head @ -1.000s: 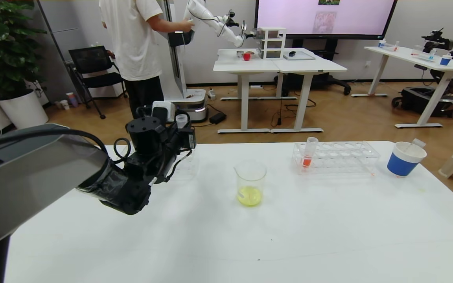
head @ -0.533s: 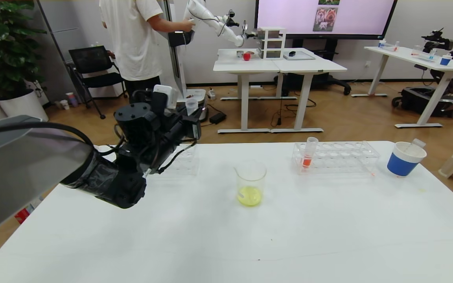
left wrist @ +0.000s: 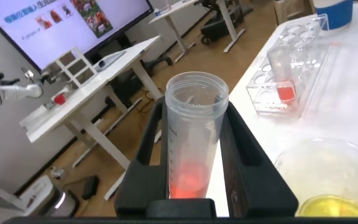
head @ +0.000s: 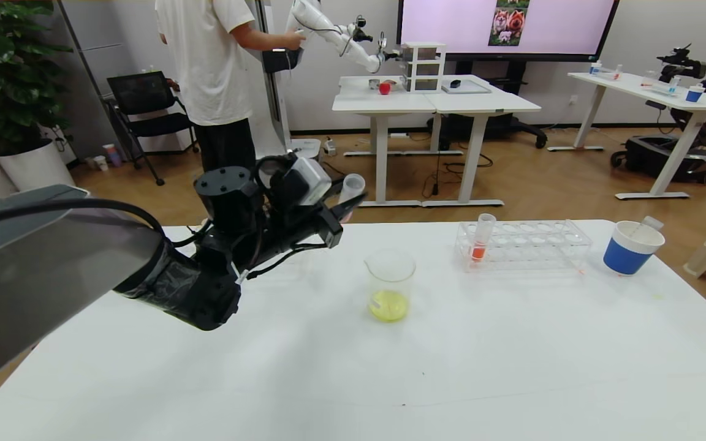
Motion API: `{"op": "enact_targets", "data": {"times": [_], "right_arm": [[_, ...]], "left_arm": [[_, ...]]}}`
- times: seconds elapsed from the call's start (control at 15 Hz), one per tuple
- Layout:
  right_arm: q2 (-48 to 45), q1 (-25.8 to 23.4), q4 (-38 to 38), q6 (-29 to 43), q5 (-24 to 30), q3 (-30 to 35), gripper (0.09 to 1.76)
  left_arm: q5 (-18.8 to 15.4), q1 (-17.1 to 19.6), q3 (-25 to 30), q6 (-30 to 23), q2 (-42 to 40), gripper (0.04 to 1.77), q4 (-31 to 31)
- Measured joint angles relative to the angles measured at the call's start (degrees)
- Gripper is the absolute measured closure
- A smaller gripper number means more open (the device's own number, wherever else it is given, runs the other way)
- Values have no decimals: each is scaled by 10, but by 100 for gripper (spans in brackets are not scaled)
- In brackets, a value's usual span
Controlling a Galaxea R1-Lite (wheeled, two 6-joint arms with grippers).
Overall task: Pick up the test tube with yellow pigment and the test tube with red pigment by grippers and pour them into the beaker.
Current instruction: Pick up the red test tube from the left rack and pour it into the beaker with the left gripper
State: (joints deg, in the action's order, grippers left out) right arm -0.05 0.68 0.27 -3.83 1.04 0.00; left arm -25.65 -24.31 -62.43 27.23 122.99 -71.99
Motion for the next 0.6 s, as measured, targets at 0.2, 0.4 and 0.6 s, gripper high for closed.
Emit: {"op": "enact_targets", "data": {"times": [0.2, 0.4, 0.6], "right_arm": [[0, 0, 0, 0, 0, 0, 11], [0, 0, 0, 0, 0, 0, 11], [0, 0, 0, 0, 0, 0, 11]], "left_arm": [[-45, -5, -9, 99, 18, 131, 1], [-84, -10, -31, 171, 37, 131, 2], [-121, -10, -58, 257, 56, 131, 6]]}}
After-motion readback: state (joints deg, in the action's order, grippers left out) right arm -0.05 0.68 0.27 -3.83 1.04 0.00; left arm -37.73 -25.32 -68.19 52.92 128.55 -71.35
